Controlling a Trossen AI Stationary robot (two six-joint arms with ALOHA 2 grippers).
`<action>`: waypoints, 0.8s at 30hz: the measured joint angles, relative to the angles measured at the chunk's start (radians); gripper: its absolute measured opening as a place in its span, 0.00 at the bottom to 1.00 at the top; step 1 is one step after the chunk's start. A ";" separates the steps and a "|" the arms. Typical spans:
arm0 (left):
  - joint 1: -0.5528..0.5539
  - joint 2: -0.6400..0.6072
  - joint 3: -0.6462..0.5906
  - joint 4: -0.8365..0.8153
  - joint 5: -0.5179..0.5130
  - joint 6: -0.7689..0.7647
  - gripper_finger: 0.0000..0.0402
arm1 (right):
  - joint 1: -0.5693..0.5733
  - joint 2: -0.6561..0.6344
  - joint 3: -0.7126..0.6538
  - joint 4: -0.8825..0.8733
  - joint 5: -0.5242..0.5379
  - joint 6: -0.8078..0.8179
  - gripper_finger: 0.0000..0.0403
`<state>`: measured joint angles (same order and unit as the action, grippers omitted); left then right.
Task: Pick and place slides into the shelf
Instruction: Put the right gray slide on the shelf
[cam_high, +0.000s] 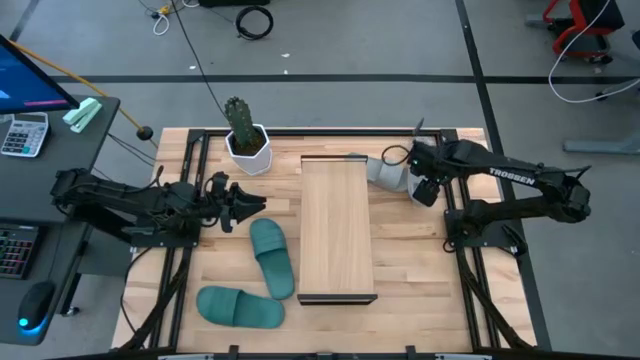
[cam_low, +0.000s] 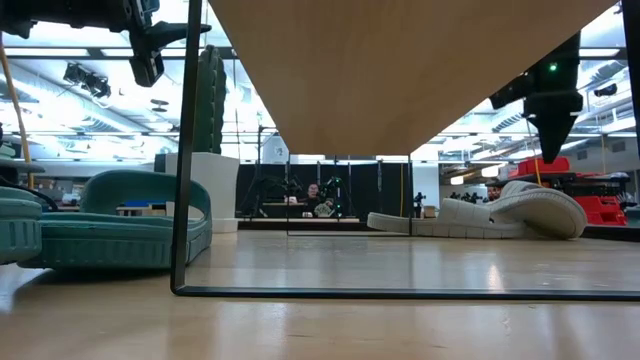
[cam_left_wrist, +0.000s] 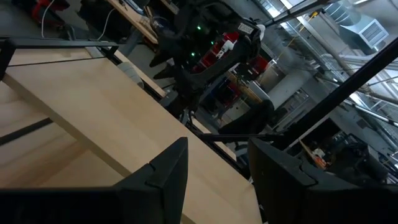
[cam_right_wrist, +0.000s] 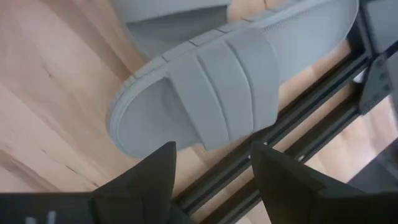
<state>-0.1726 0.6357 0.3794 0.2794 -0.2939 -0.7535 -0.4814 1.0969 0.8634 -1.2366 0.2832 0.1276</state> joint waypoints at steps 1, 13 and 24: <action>0.000 0.000 0.000 0.000 0.000 0.000 0.43 | 0.020 -0.001 -0.001 0.000 0.000 0.001 0.53; 0.000 0.000 0.000 -0.001 0.000 0.014 0.43 | 0.174 0.012 -0.001 -0.007 0.037 0.036 0.53; 0.000 0.000 0.000 -0.008 0.000 0.052 0.43 | 0.176 0.134 -0.001 -0.006 0.059 0.052 0.53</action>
<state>-0.1726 0.6357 0.3794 0.2713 -0.2939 -0.7012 -0.3050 1.2308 0.8627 -1.2427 0.3424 0.1798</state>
